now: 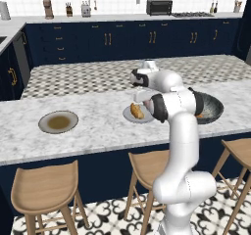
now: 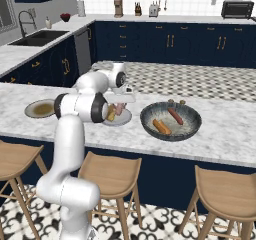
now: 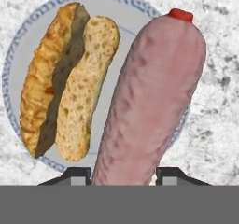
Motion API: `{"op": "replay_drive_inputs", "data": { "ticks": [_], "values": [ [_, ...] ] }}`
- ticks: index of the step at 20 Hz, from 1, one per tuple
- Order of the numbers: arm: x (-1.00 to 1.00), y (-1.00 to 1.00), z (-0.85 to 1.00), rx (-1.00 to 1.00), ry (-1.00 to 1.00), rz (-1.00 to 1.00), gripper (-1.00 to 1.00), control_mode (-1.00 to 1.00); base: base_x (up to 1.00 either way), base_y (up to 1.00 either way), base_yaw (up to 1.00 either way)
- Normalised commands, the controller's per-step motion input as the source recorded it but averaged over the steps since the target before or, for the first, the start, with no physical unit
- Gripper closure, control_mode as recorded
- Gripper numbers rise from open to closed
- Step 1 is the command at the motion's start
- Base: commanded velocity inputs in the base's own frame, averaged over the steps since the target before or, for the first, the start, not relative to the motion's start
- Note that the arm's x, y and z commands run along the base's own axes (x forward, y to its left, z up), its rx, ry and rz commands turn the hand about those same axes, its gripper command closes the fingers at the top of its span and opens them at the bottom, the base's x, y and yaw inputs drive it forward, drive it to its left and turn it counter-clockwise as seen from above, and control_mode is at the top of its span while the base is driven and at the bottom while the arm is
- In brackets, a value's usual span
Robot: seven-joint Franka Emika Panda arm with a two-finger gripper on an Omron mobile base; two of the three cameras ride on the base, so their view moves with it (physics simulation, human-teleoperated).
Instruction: Place one bun and one sausage from the bowl on each plate.
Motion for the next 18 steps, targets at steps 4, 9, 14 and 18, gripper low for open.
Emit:
{"op": "replay_drive_inputs", "data": {
  "ticks": [4,9,14,18],
  "values": [
    [0.45,0.0,-0.31,0.02,0.1,-0.02,1.0,-1.0,0.0,0.0,0.0],
    [0.15,0.02,-0.32,0.0,0.01,-0.02,1.0,-1.0,0.0,0.0,0.0],
    [0.17,0.05,-0.31,0.0,-0.02,0.0,-1.0,-1.0,0.0,0.0,0.0],
    [0.0,0.01,-0.21,0.0,0.01,0.0,-1.0,-1.0,0.0,0.0,0.0]
  ]
}}
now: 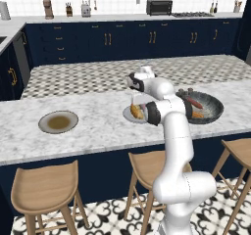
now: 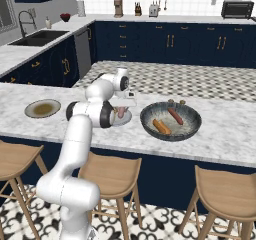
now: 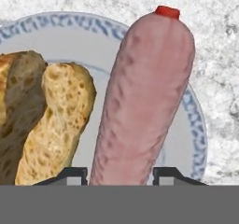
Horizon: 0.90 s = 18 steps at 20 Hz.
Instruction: Place one bun and one sausage from the bowl on each plate.
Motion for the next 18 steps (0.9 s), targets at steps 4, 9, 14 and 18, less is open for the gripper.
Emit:
{"op": "replay_drive_inputs", "data": {
  "ticks": [4,9,14,18],
  "values": [
    [0.0,0.0,0.01,0.0,0.0,0.0,-1.0,-1.0,0.0,0.0,0.0],
    [-0.05,0.0,0.2,0.0,0.03,0.0,-1.0,-1.0,0.0,0.0,0.0],
    [-0.04,0.0,0.3,0.0,0.07,0.0,-1.0,-1.0,0.0,0.0,0.0],
    [-0.33,-0.29,0.58,-0.05,0.01,0.0,-1.0,-1.0,0.0,0.0,0.0]
  ]
}}
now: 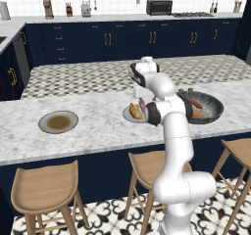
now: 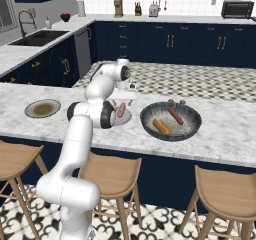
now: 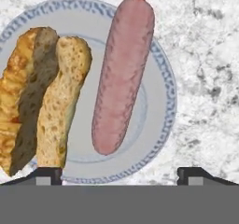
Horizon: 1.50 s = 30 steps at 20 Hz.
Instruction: Place one bun and one sausage from the bowl on each plate.
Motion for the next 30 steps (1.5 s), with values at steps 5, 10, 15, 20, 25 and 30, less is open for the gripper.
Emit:
{"op": "replay_drive_inputs", "data": {
  "ticks": [5,10,15,20,25,30],
  "values": [
    [-0.9,-0.87,0.33,-0.01,-0.03,0.05,-1.0,-1.0,0.0,0.0,0.0],
    [-1.0,-0.62,0.09,0.0,-0.12,0.13,-1.0,-1.0,0.0,0.0,0.0],
    [-1.0,-0.44,0.07,0.03,-0.22,0.3,-1.0,-1.0,0.0,0.0,0.0],
    [-0.72,-0.74,0.22,0.1,-0.07,0.22,-1.0,-1.0,0.0,0.0,0.0],
    [0.0,-0.94,0.0,0.44,0.0,0.0,-1.0,-1.0,0.0,0.0,0.0],
    [0.31,-0.69,0.32,0.39,-0.02,-0.11,-1.0,-1.0,0.0,0.0,0.0]
  ]
}}
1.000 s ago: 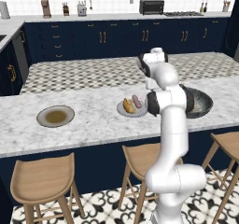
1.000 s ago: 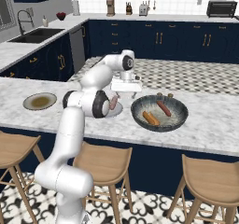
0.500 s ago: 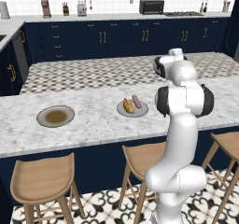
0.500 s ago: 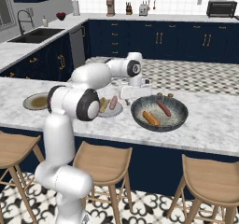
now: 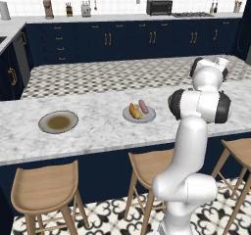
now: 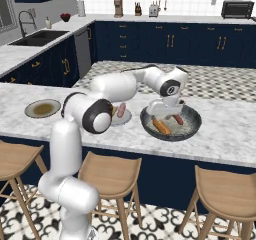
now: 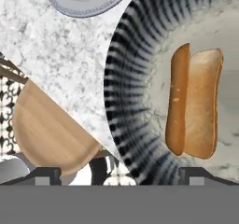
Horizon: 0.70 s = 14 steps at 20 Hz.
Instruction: Place one bun and one sausage from the bowl on each plate.
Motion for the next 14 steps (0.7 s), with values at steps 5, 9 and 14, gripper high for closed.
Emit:
{"op": "replay_drive_inputs", "data": {
  "ticks": [5,9,14],
  "values": [
    [0.27,-0.08,-0.24,-0.02,0.0,-0.28,-1.0,-1.0,0.0,0.0,0.0],
    [0.3,0.09,-0.05,-0.05,0.14,-0.26,-1.0,-1.0,0.0,0.0,0.0],
    [0.0,0.48,-0.18,-0.13,0.04,-0.04,-1.0,-1.0,0.0,0.0,0.0]
  ]
}}
